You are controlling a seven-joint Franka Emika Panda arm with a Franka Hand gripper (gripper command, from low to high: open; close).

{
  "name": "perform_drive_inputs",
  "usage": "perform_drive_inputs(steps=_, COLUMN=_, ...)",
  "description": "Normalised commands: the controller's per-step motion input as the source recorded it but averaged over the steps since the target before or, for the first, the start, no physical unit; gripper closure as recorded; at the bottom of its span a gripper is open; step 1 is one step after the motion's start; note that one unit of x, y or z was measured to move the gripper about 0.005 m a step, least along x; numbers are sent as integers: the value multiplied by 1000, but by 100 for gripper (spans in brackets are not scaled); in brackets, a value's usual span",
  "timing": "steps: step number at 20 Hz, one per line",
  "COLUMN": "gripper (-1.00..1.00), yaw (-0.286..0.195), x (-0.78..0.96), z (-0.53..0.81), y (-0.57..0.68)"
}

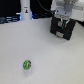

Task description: Open the kcup holder, insert the kcup into the holder, and close the kcup holder

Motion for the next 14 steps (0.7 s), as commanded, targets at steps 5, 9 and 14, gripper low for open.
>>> perform_drive_inputs(steps=5, gripper=-100, yaw=17, x=-556, z=118, y=8)
perform_drive_inputs(steps=9, gripper=-100, yaw=5, x=-334, z=63, y=23)
perform_drive_inputs(steps=14, gripper=-100, yaw=8, x=-198, z=21, y=118)
